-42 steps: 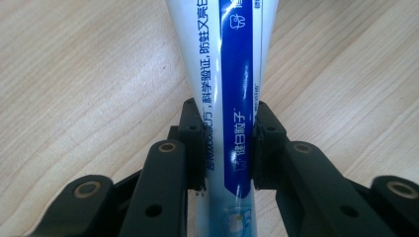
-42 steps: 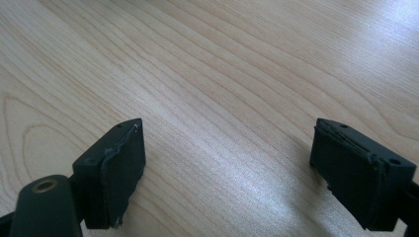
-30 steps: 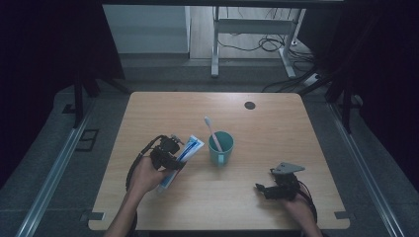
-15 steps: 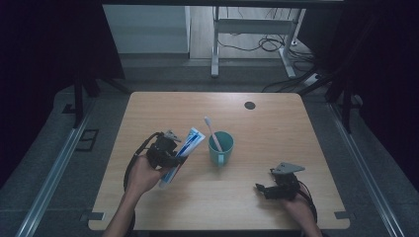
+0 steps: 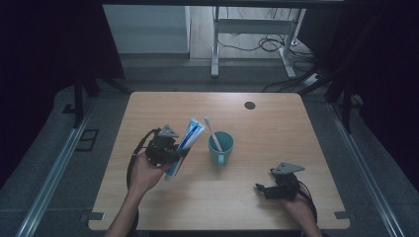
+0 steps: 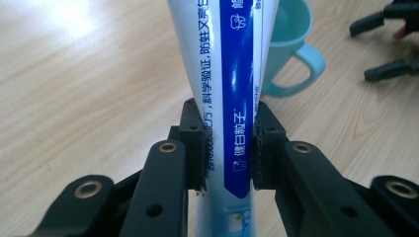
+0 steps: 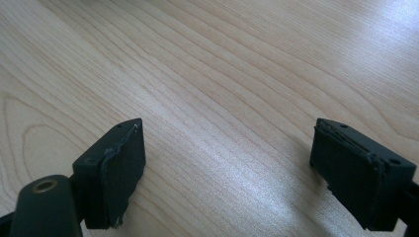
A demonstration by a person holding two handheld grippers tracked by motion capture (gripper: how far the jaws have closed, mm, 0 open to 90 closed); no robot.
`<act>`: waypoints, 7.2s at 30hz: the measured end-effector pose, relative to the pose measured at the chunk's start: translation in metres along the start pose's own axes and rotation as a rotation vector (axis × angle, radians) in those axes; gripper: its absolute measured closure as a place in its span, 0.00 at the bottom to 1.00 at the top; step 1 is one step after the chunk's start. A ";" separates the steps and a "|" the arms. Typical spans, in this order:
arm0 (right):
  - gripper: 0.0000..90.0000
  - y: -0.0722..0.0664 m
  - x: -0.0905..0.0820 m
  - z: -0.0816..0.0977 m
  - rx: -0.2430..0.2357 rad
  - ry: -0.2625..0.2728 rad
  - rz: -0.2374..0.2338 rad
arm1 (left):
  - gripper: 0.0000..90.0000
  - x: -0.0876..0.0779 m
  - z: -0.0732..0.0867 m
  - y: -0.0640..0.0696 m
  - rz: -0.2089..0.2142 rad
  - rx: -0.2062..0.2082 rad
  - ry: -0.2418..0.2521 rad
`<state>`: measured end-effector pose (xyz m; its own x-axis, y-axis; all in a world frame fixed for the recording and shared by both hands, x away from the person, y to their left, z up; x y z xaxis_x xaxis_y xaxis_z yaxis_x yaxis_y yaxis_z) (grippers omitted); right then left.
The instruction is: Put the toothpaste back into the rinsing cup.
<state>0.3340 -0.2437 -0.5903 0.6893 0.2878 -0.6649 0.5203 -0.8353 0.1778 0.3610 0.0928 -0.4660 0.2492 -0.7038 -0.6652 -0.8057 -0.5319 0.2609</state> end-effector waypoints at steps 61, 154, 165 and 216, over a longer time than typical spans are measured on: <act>0.15 0.000 0.000 0.000 -0.001 0.000 0.001 | 0.81 0.047 -0.107 0.022 -0.009 0.087 0.286; 0.15 0.000 0.000 0.000 0.001 0.000 0.000 | 0.77 0.134 -0.067 0.002 -0.039 0.036 0.252; 0.15 0.000 0.000 0.000 0.002 0.000 0.000 | 0.73 0.133 -0.069 0.002 -0.030 0.020 0.208; 0.15 0.000 0.000 0.000 0.001 0.000 0.000 | 0.03 0.090 -0.065 0.021 -0.042 0.080 0.180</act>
<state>0.3340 -0.2436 -0.5903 0.6891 0.2879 -0.6650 0.5199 -0.8357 0.1769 0.4015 -0.0117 -0.4748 0.3695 -0.7586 -0.5367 -0.8310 -0.5282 0.1744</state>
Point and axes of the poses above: each handheld gripper's, and its own axes: x roughly forward along the jaws, z roughly out of its underside, y roughly to its right, the point moved 7 cm from there along x, roughly forward along the jaws, and after that the axes turned 15 degrees about z, right-handed, at the moved point
